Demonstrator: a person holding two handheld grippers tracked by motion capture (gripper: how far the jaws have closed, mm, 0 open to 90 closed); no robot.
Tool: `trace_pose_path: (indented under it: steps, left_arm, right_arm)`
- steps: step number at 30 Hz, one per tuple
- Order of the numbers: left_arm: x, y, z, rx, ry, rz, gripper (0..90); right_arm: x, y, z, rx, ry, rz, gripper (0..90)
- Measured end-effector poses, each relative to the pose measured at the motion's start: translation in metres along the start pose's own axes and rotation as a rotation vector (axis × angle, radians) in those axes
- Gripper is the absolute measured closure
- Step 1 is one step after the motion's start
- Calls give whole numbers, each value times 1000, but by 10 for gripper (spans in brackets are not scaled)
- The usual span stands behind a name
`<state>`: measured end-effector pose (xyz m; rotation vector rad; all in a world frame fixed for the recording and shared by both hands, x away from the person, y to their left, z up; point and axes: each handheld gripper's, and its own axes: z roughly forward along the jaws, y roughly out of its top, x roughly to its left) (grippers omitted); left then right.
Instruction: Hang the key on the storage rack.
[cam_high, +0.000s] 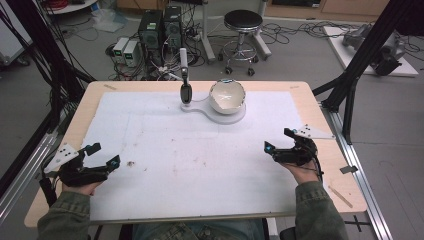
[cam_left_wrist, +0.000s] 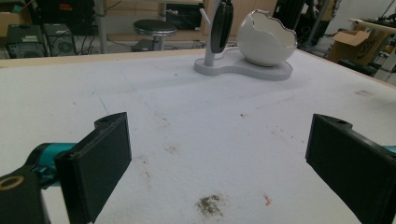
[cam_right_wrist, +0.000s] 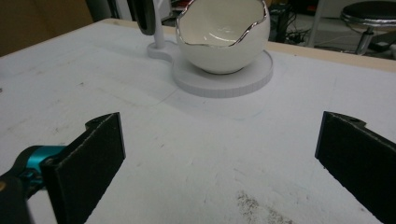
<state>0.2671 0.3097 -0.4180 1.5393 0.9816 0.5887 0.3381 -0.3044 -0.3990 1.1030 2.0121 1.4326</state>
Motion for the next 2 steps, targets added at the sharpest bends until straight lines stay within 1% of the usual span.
trace_pose_path:
  steps: [2]
  left_arm:
    - [0, 0, 0, -2, -3, -6, 72]
  right_arm:
    - [0, 0, 0, 0, 4, 6, 5]
